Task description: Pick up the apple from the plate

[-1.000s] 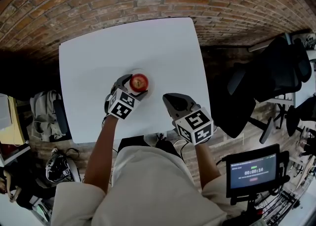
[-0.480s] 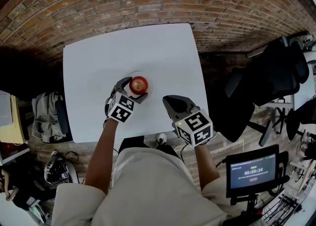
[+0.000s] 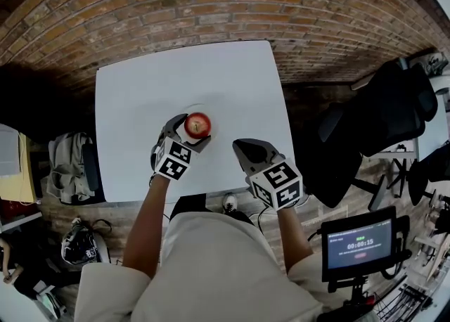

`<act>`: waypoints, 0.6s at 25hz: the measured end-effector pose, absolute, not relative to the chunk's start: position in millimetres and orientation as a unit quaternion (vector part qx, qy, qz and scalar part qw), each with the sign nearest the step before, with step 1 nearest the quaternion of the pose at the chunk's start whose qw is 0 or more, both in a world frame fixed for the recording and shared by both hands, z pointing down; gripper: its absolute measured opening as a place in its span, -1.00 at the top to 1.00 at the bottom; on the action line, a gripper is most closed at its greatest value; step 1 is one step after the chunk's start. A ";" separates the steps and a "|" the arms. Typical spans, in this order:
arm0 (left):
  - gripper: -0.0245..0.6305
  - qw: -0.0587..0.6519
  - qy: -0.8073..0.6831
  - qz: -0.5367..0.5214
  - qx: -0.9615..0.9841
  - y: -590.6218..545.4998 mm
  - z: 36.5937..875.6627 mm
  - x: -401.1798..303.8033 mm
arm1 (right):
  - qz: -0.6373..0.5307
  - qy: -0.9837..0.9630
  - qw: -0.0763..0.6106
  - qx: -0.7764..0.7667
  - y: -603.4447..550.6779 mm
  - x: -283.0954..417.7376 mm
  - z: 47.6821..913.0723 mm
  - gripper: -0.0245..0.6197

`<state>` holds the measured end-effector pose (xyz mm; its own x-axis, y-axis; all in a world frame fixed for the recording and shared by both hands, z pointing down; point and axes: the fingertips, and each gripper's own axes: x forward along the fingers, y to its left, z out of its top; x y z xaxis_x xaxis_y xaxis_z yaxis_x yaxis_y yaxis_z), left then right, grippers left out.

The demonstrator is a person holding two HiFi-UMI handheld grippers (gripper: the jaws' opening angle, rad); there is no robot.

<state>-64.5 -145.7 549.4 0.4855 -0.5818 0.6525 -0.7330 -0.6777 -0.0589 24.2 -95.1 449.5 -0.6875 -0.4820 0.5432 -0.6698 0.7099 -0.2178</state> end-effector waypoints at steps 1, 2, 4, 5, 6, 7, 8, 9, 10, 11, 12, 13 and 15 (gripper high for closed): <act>-0.26 0.112 -0.388 0.329 0.854 -144.9 546.8 -65.1 | 0.202 -0.896 0.229 0.321 -94.3 24.4 448.1 0.92; -0.26 0.110 -0.391 0.328 0.853 -143.7 544.5 -65.8 | 0.200 -0.897 0.228 0.321 -93.4 24.6 446.8 0.92; -0.26 0.109 -0.395 0.329 0.851 -140.1 540.0 -67.4 | 0.197 -0.899 0.226 0.320 -90.9 24.4 443.7 0.92; -0.26 0.109 -0.397 0.330 0.850 -138.0 537.7 -68.7 | 0.196 -0.900 0.225 0.319 -89.5 23.9 442.2 0.92; -0.26 0.108 -0.400 0.330 0.848 -135.8 535.4 -70.4 | 0.194 -0.901 0.224 0.318 -88.0 23.1 440.6 0.92; -0.26 0.109 -0.404 0.330 0.846 -133.6 533.1 -72.3 | 0.191 -0.902 0.223 0.317 -86.6 22.3 439.2 0.92; -0.26 0.109 -0.408 0.329 0.845 -131.2 530.7 -74.1 | 0.188 -0.903 0.222 0.315 -85.1 21.7 437.8 0.92; -0.26 0.110 -0.412 0.327 0.843 -128.7 528.0 -75.5 | 0.186 -0.904 0.221 0.314 -83.7 21.3 436.4 0.92; -0.26 0.112 -0.416 0.324 0.842 -126.4 525.2 -76.5 | 0.184 -0.905 0.221 0.313 -82.5 21.2 434.8 0.92; -0.26 0.113 -0.419 0.321 0.842 -124.1 522.1 -77.3 | 0.182 -0.906 0.220 0.312 -81.5 20.9 433.0 0.92; -0.26 0.113 -0.421 0.317 0.842 -121.9 519.1 -78.2 | 0.179 -0.907 0.219 0.311 -80.6 20.4 431.2 0.92; -0.26 0.113 -0.424 0.315 0.842 -119.8 516.0 -79.2 | 0.177 -0.908 0.218 0.310 -79.8 19.7 429.3 0.92; -0.26 0.111 -0.429 0.310 0.841 -115.7 510.0 -80.8 | 0.172 -0.910 0.216 0.308 -78.3 18.6 425.6 0.92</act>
<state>-80.8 -115.7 510.0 0.4391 -0.6530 0.6171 -0.7906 -0.6071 -0.0798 18.6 -78.3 425.6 -0.7166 -0.4863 0.5000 -0.6351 0.7512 -0.1796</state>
